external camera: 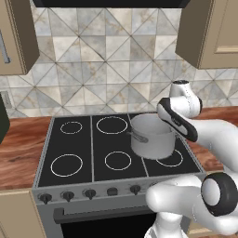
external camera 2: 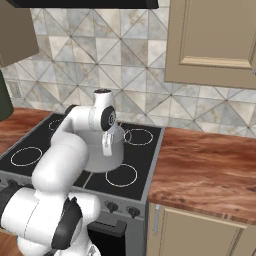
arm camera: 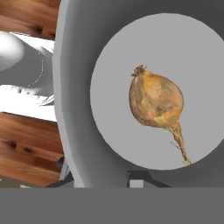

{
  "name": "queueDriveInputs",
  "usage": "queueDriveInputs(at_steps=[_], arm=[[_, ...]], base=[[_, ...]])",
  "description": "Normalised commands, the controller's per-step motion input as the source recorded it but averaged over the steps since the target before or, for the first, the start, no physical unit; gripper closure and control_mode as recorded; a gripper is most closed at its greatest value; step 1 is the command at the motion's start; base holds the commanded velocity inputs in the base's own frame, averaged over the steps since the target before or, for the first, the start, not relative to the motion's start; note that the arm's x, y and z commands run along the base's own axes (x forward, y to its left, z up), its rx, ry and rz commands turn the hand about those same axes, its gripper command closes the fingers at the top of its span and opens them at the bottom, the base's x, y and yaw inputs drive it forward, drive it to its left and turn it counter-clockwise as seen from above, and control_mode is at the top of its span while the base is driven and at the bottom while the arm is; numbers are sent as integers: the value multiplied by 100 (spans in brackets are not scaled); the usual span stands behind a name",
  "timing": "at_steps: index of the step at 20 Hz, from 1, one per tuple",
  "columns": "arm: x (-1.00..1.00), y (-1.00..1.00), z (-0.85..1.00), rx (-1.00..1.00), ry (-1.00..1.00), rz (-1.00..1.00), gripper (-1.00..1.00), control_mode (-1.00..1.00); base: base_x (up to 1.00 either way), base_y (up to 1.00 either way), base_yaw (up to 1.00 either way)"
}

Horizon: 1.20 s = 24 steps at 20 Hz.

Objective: Turn on the sink faucet. Then move the onion from the counter to the sink. Turn off the sink. Move the vegetable from the sink to the pot next to the stove. Finally move the pot to the front center burner.

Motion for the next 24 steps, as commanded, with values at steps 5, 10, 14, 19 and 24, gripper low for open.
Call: queueDriveInputs(at_steps=[5,10,14,19,24], arm=[[17,87,0,0,0,5,100,-100],[25,79,-4,0,0,5,100,-100],[18,72,-9,0,0,7,100,-100],[5,46,-13,0,0,9,100,-100],[7,13,-11,0,0,11,100,-100]], base=[[0,0,0],[0,0,0],[0,0,0],[0,0,0],[0,0,0]])
